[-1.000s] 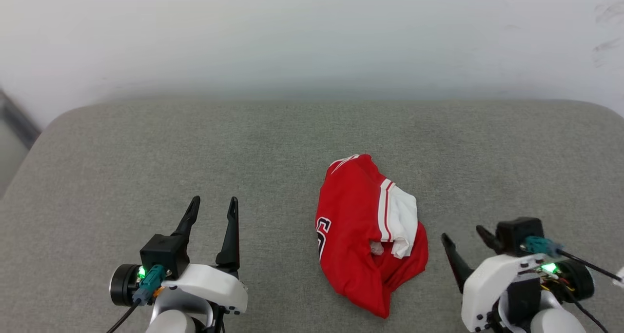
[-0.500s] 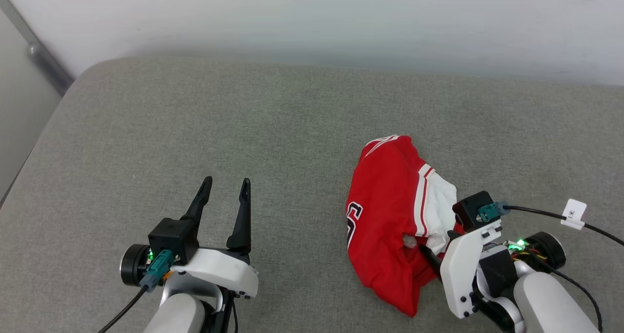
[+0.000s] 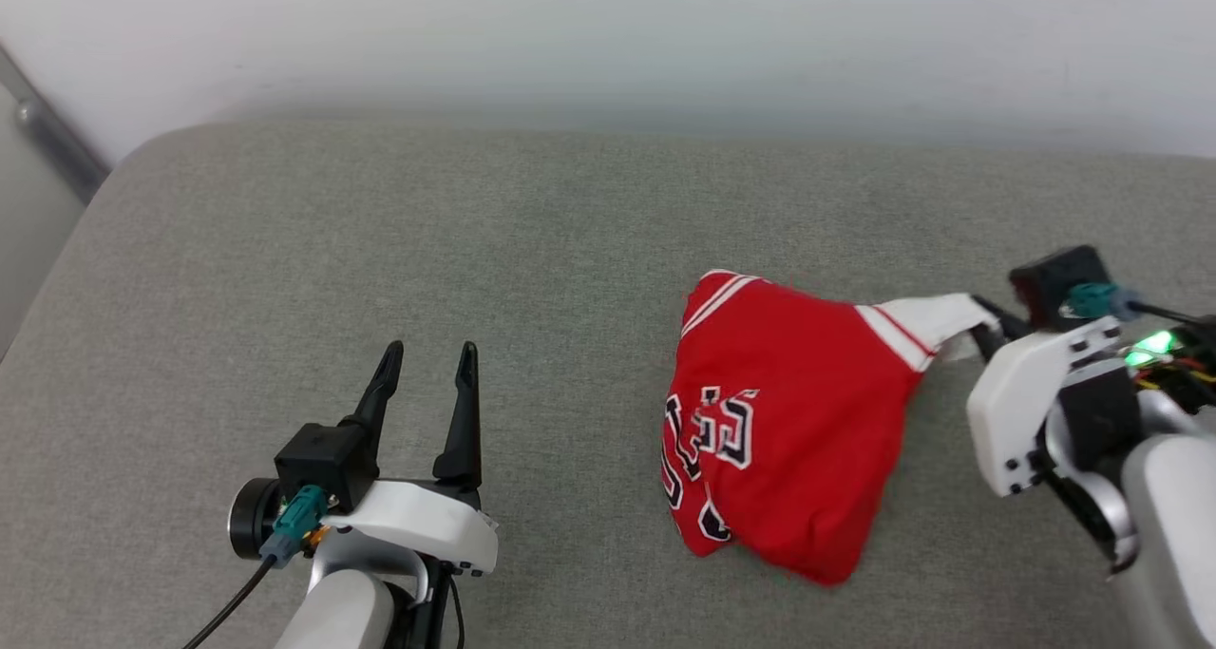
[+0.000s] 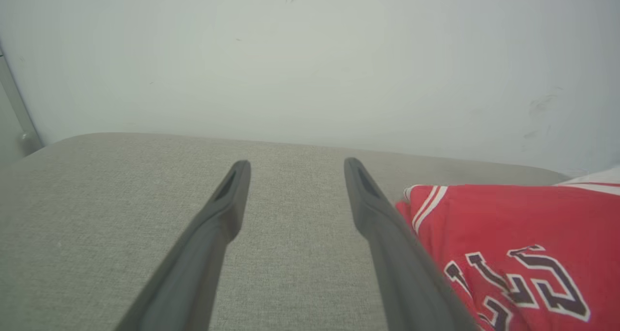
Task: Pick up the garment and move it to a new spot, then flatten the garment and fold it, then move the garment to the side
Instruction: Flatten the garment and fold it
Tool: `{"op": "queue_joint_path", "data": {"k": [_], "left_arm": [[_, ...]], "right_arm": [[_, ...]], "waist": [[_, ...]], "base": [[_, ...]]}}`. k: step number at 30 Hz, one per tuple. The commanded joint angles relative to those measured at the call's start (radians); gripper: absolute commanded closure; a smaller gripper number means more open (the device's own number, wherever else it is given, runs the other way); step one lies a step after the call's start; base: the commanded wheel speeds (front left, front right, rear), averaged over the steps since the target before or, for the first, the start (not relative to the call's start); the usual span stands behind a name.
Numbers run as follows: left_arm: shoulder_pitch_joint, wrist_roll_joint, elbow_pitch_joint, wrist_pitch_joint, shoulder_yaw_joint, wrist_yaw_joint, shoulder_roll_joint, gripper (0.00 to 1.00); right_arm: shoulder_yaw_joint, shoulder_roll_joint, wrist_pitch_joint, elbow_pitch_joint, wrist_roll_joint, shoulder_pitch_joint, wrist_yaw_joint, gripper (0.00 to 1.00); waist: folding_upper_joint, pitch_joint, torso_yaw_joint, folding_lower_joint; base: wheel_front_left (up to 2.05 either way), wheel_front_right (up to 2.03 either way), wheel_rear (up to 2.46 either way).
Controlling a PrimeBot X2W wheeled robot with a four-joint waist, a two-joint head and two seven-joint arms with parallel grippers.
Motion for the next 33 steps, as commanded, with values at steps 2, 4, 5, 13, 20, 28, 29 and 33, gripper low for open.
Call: {"op": "queue_joint_path", "data": {"k": [2, 4, 5, 13, 20, 28, 29, 33], "left_arm": [[0.012, 0.007, -0.003, -0.002, 0.003, -0.001, 0.001, 0.00], [0.019, 0.011, -0.005, -0.002, 0.012, 0.004, 0.003, 0.00], [0.022, 0.012, -0.007, -0.002, 0.016, 0.005, 0.004, 0.00], [0.044, 0.019, -0.003, -0.002, 0.024, 0.006, 0.010, 0.00], [0.057, 0.013, 0.002, -0.002, 0.024, 0.008, 0.018, 0.00], [0.081, 0.005, 0.008, 0.011, 0.017, 0.010, 0.027, 0.00], [0.083, 0.003, 0.007, 0.014, 0.017, 0.012, 0.028, 0.00], [0.094, -0.004, 0.001, 0.019, 0.018, 0.018, 0.033, 0.00]], "right_arm": [[-0.053, -0.011, -0.001, -0.041, -0.029, 0.026, -0.001, 1.00], [-0.121, -0.004, 0.014, -0.079, -0.047, 0.075, -0.001, 1.00], [-0.155, 0.005, 0.019, -0.094, -0.052, 0.098, -0.001, 1.00], [-0.325, 0.126, 0.024, 0.012, -0.034, 0.381, -0.001, 1.00], [-0.353, 0.180, -0.115, 0.180, 0.007, 0.415, -0.001, 0.00], [-0.383, 0.190, -0.204, 0.078, -0.001, 0.491, -0.001, 0.00], [-0.382, 0.191, -0.209, 0.047, -0.004, 0.501, -0.001, 0.00], [-0.392, 0.209, -0.257, -0.081, -0.013, 0.528, -0.001, 0.00]], "waist": [[0.0000, -0.009, -0.018, -0.0001], [0.0000, -0.015, -0.032, -0.0001], [0.0000, -0.017, -0.038, -0.0001], [0.0000, -0.038, -0.071, -0.0001], [0.0000, -0.054, -0.090, -0.0001], [0.0000, -0.098, -0.089, -0.0001], [0.0000, -0.102, -0.088, -0.0001], [0.0000, -0.115, -0.088, -0.0001]], "base": [[0.00, 0.00, 0.00], [0.00, 0.00, 0.00], [0.00, 0.00, 0.00], [0.00, 0.00, 0.00], [0.00, 0.00, 0.00], [0.00, 0.00, 0.00], [0.00, 0.00, 0.00], [0.00, 0.00, 0.00]]}}
